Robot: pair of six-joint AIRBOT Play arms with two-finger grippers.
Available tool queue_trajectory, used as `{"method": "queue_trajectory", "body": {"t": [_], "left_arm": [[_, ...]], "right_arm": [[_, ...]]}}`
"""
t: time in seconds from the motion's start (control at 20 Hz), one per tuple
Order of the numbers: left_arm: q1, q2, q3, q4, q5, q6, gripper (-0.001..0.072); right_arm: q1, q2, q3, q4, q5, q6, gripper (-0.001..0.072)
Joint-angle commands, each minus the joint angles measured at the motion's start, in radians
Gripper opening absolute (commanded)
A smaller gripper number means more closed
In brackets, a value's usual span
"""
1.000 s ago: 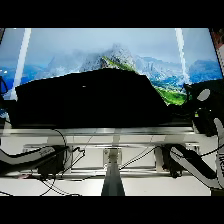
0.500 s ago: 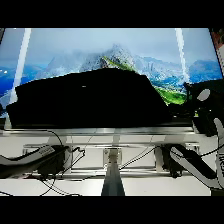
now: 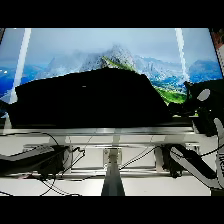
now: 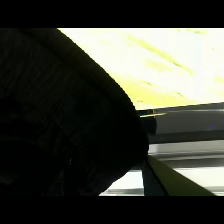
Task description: Fold the clothes and pants, and hang the long-sleeved shirts on hangers.
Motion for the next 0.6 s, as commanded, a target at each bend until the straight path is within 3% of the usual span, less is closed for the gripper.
{"method": "queue_trajectory", "body": {"t": [0.0, 0.35, 0.45, 0.55], "left_arm": [[0.015, -0.087, -0.001, -0.077, -0.084, 0.120, 0.0546], [0.006, -0.175, -0.007, -0.077, -0.064, 0.199, 0.0522], [0.000, -0.184, -0.007, -0.074, -0.076, 0.212, 0.0342], [0.000, -0.184, -0.007, -0.076, -0.076, 0.227, 0.0232]], "right_arm": [[-0.001, 0.001, -0.001, 0.003, -0.002, 0.001, 0.0510], [-0.001, 0.001, -0.001, 0.016, -0.002, 0.002, 0.0509], [-0.001, 0.001, -0.001, 0.021, -0.002, 0.002, 0.0509], [-0.001, 0.001, -0.001, 0.021, -0.003, 0.001, 0.0509]]}}
